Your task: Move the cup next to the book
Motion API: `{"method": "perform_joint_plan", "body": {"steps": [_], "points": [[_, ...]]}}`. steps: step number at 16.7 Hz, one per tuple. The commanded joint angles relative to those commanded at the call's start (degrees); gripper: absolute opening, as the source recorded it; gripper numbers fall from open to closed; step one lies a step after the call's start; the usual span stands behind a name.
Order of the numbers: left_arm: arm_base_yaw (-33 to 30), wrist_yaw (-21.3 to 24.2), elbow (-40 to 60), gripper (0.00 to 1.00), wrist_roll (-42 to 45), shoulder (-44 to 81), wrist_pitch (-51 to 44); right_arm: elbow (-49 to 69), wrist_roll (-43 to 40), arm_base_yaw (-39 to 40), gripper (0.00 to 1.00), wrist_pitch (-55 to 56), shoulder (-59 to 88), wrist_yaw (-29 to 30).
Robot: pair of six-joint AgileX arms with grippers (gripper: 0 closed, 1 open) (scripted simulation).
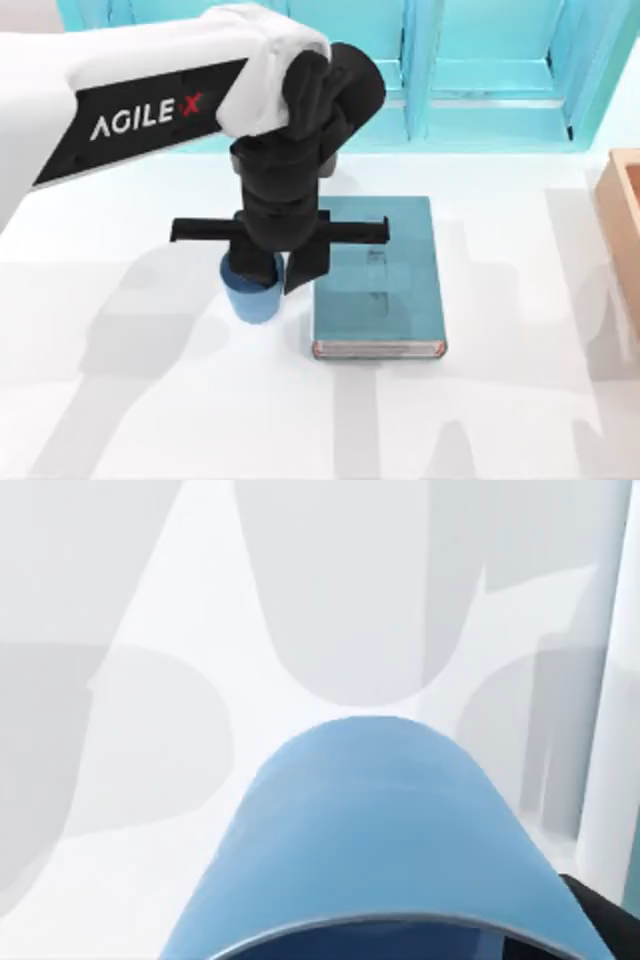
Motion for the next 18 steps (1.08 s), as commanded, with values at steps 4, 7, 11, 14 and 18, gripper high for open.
{"method": "perform_joint_plan", "body": {"steps": [4, 7, 11, 14, 18], "points": [[0.0, 0.0, 0.0, 0.38, 0.0, 0.0, 0.0, 0.0, 0.0, 0.0, 1.00, 0.0, 0.0, 0.0], [0.0, 0.0, 0.0, 0.60, 0.0, 0.0, 0.0, 0.0, 0.0, 0.0, 1.00, 0.0, 0.0, 0.0], [0.0, 0.0, 0.0, 0.90, 0.0, 0.0, 0.0, 0.0, 0.0, 0.0, 1.00, 0.0, 0.0, 0.0], [0.0, 0.0, 0.0, 1.00, 0.0, 0.0, 0.0, 0.0, 0.0, 0.0, 1.00, 0.0, 0.0, 0.0], [0.0, 0.0, 0.0, 1.00, 0.0, 0.0, 0.0, 0.0, 0.0, 0.0, 1.00, 0.0, 0.0, 0.0]]}}
